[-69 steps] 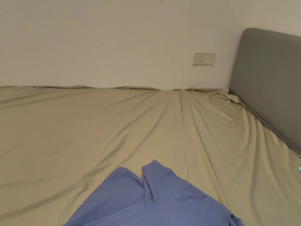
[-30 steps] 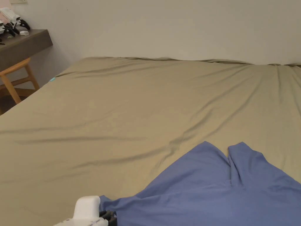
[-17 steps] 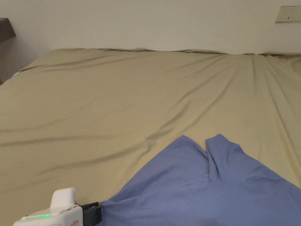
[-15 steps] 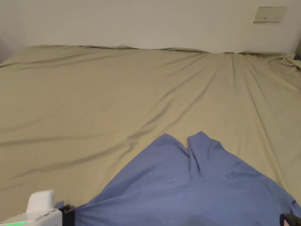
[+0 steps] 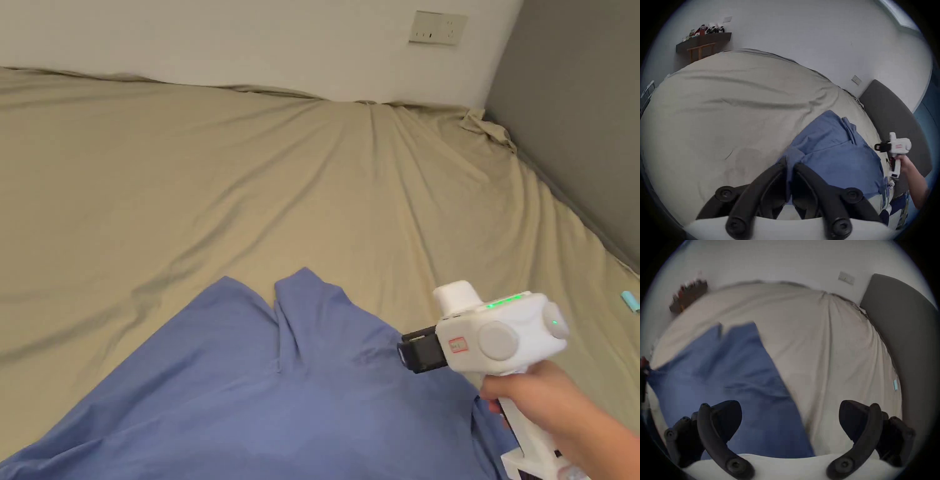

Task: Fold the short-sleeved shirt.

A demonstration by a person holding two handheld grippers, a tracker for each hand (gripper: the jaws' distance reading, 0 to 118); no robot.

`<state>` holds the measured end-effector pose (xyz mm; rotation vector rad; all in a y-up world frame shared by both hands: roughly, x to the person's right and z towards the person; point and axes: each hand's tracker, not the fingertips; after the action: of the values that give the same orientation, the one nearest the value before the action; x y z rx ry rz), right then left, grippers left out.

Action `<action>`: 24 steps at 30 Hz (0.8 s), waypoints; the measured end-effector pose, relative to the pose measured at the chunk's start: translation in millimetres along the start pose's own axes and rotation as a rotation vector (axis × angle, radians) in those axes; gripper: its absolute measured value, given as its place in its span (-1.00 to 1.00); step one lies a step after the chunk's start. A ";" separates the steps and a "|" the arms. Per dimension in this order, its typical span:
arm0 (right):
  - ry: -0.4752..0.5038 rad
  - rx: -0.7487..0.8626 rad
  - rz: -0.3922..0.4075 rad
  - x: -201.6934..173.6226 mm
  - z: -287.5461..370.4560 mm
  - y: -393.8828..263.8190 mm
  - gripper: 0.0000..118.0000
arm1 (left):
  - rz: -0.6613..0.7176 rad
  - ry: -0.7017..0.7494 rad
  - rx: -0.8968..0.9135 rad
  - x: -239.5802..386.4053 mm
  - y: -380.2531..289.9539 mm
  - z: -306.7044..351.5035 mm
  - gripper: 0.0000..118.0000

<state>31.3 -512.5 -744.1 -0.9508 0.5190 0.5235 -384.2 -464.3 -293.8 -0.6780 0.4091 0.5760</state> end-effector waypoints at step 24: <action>-0.083 0.555 0.068 -36.7 176.0 -25.3 -0.93 | 0.009 0.005 0.041 12.1 12.4 4.1 -0.96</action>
<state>51.3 -380.6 -621.0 -0.3820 0.5829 0.4432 -381.8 -449.2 -303.0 -0.6385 0.4281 0.5729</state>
